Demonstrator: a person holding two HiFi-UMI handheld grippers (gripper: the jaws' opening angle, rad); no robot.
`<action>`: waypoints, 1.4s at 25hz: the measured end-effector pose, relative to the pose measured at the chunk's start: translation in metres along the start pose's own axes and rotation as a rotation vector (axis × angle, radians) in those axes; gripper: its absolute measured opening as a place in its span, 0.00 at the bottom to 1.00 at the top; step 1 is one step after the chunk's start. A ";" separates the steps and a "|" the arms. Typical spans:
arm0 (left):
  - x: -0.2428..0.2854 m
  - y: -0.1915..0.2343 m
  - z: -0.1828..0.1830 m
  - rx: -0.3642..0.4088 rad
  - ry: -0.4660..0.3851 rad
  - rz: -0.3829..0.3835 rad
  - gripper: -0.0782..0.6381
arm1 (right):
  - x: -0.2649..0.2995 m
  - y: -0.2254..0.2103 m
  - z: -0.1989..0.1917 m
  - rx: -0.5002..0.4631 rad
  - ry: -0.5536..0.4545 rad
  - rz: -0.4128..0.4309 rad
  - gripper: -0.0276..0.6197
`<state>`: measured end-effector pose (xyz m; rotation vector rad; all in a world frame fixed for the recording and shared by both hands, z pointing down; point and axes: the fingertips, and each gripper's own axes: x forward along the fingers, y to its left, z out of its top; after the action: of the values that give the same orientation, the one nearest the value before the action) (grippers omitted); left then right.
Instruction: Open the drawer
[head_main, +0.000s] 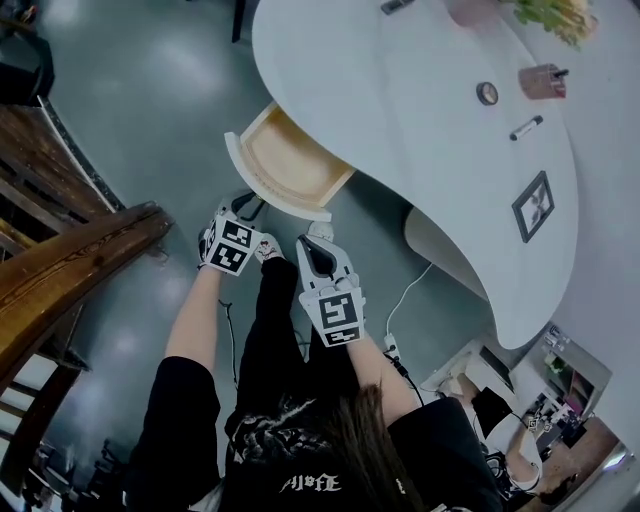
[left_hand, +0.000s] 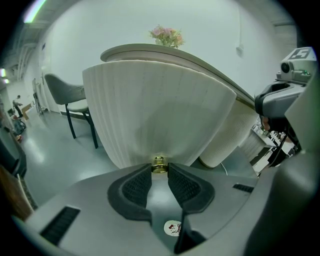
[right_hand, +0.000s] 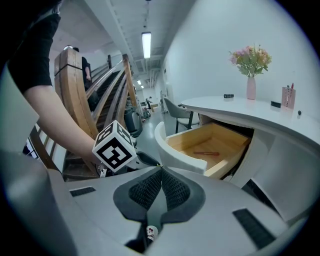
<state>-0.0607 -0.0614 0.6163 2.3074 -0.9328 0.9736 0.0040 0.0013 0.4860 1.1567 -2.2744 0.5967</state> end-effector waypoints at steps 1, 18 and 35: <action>0.000 -0.001 -0.001 -0.004 0.004 0.004 0.27 | 0.000 0.000 0.000 0.006 -0.001 -0.002 0.08; -0.012 -0.004 -0.015 -0.016 0.000 0.030 0.27 | -0.020 -0.013 -0.006 0.033 0.010 -0.072 0.08; -0.025 -0.005 -0.027 -0.070 0.030 0.063 0.27 | -0.036 -0.026 0.001 0.056 -0.006 -0.115 0.08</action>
<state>-0.0812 -0.0312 0.6139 2.2119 -1.0166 0.9828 0.0431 0.0088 0.4671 1.3078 -2.1913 0.6170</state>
